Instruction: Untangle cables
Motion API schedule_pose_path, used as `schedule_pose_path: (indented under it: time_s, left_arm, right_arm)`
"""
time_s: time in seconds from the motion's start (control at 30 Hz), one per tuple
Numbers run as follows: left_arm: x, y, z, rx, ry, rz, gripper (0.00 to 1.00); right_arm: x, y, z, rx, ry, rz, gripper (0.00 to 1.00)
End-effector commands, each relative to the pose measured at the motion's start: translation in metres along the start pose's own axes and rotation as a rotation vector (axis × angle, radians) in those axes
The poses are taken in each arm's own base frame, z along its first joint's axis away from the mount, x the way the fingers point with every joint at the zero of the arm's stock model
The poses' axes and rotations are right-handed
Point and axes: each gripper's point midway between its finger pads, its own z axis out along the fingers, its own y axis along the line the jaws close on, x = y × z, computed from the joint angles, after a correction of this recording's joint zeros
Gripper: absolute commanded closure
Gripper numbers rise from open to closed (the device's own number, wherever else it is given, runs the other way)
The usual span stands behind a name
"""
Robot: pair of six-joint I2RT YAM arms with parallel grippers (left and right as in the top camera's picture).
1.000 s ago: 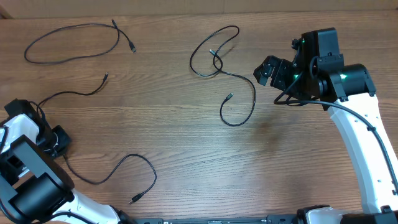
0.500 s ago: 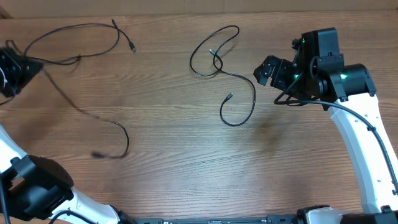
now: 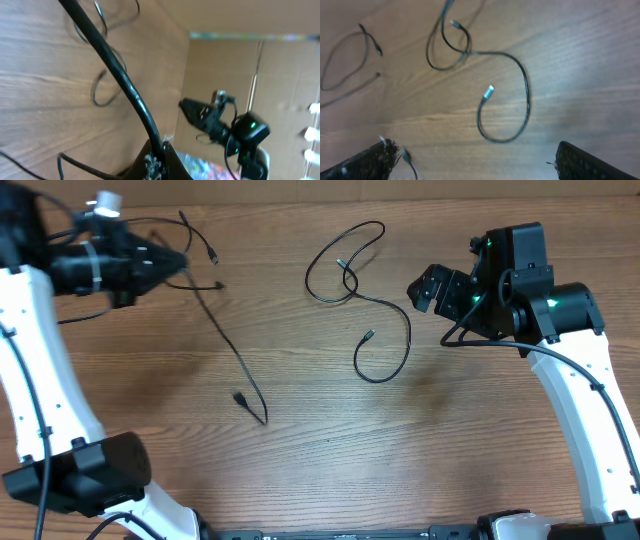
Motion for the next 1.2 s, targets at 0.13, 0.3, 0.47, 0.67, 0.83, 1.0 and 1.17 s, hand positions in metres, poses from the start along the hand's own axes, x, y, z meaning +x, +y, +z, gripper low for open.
schedule_pose_path:
  time_s: [0.13,0.3,0.47,0.67,0.83,1.0,1.17]
  left_arm:
    - [0.035,-0.005,0.044,-0.223,0.042,-0.357,0.96]
    - [0.055,-0.062,0.055,0.038,0.210,-0.433,0.96]
    - [0.073,-0.080,0.065,0.079,0.294,-0.439,0.95]
    - [0.099,-0.101,0.077,0.121,0.408,-0.416,0.96]
    - [0.101,-0.098,0.081,0.094,0.401,-0.407,0.96]
    - [0.099,-0.093,0.082,0.069,0.379,-0.404,0.96]
    - [0.089,-0.071,0.088,-0.045,0.291,-0.387,0.91]
  right_arm:
    - [0.077,0.117,-0.057,-0.811,0.243,-0.528,0.00]
    - [0.131,0.135,-0.041,-0.729,0.317,-0.763,0.00]
    - [0.148,0.175,-0.034,-0.736,0.242,-0.883,0.00]
    - [0.133,0.202,-0.023,-0.764,0.177,-0.812,0.00]
    - [0.130,0.206,-0.023,-0.776,0.153,-0.817,0.59]
    - [0.125,0.211,-0.025,-0.777,0.167,-0.718,0.96]
    - [0.114,0.224,-0.031,-0.786,0.216,-0.453,0.96]
